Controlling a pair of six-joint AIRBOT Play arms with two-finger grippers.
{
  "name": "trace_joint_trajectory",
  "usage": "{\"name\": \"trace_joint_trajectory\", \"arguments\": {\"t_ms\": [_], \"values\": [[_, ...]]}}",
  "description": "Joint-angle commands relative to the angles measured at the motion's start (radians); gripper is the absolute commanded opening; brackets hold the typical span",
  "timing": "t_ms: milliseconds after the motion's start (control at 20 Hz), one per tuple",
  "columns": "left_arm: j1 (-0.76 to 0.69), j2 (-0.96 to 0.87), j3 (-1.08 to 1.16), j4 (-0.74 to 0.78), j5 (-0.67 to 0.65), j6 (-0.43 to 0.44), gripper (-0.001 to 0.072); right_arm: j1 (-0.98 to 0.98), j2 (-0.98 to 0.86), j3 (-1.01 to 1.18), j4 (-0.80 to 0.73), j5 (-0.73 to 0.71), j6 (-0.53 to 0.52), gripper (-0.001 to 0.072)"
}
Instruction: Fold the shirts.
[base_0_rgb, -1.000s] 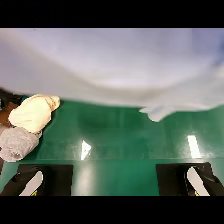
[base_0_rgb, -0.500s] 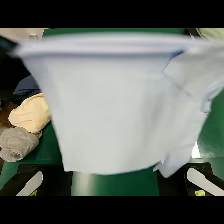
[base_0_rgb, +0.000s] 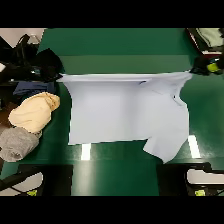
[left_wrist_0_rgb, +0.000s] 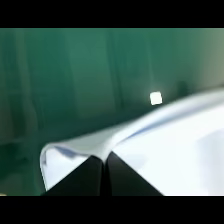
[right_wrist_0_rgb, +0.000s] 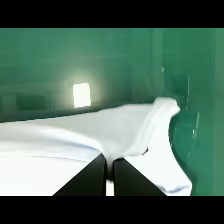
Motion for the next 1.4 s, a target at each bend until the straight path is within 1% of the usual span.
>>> {"name": "trace_joint_trajectory", "arguments": {"t_ms": [0,100,150,250,300,400,550,600,650,750,850,950,1000,1050,1100,1150,1250,1350], "values": [[-0.006,-0.101,-0.015,-0.026,0.234,0.031,0.0023,0.045,-0.082,-0.039,0.001,-0.27,-0.003,0.0014],[-0.006,-0.141,-0.011,-0.056,0.29,0.087,0.0022,0.066,-0.1,-0.039,0.001,-0.379,-0.003,0.0014],[-0.006,-0.156,-0.01,-0.056,0.312,0.093,0.0023,0.072,-0.107,-0.039,0.001,-0.413,-0.003,0.0014],[-0.006,-0.175,-0.01,-0.055,0.323,0.093,0.0023,0.076,-0.121,-0.039,0.0,-0.413,-0.014,0.0014],[-0.006,-0.181,-0.01,-0.055,0.311,0.093,0.0022,0.076,-0.128,-0.039,0.0,-0.388,-0.014,0.0014],[-0.006,-0.183,-0.01,-0.034,0.245,0.093,0.0022,0.074,-0.134,-0.039,-0.014,-0.297,-0.019,0.0013],[-0.006,-0.183,-0.01,0.021,0.032,0.093,0.0023,0.092,-0.134,-0.039,-0.19,-0.111,-0.021,0.0014],[-0.006,-0.183,-0.013,0.049,-0.032,0.092,0.0023,0.102,-0.134,-0.039,-0.246,-0.071,-0.021,0.0014],[-0.006,-0.185,-0.017,0.08,-0.062,0.092,0.0023,0.109,-0.134,-0.039,-0.289,-0.043,-0.02,0.0014],[-0.006,-0.185,-0.042,0.124,-0.085,0.092,0.0023,0.109,-0.134,-0.04,-0.303,-0.012,-0.019,0.0015],[-0.006,-0.193,-0.077,0.122,-0.08,0.084,0.0023,0.11,-0.136,-0.039,-0.301,0.011,-0.016,0.0017],[-0.006,-0.214,-0.094,0.106,-0.093,0.078,0.0024,0.111,-0.146,-0.039,-0.302,0.068,-0.009,0.0018],[-0.006,-0.222,-0.095,0.107,-0.107,0.06,0.0139,0.111,-0.153,-0.039,-0.302,0.092,-0.008,0.0023],[-0.006,-0.224,-0.095,0.106,-0.111,0.04,0.0417,0.111,-0.156,-0.039,-0.301,0.101,-0.008,0.0135],[-0.006,-0.224,-0.095,0.106,-0.116,0.013,0.0571,0.111,-0.154,-0.039,-0.302,0.101,-0.008,0.0365],[-0.006,-0.224,-0.095,0.107,-0.123,0.003,0.0539,0.111,-0.151,-0.039,-0.302,0.103,-0.008,0.0414],[-0.003,-0.223,-0.089,0.126,-0.169,0.002,0.0538,0.111,-0.142,-0.039,-0.302,0.127,-0.008,0.0414],[0.017,-0.209,-0.074,0.149,-0.256,-0.022,0.0538,0.107,-0.119,-0.039,-0.303,0.175,-0.009,0.0414]]}}
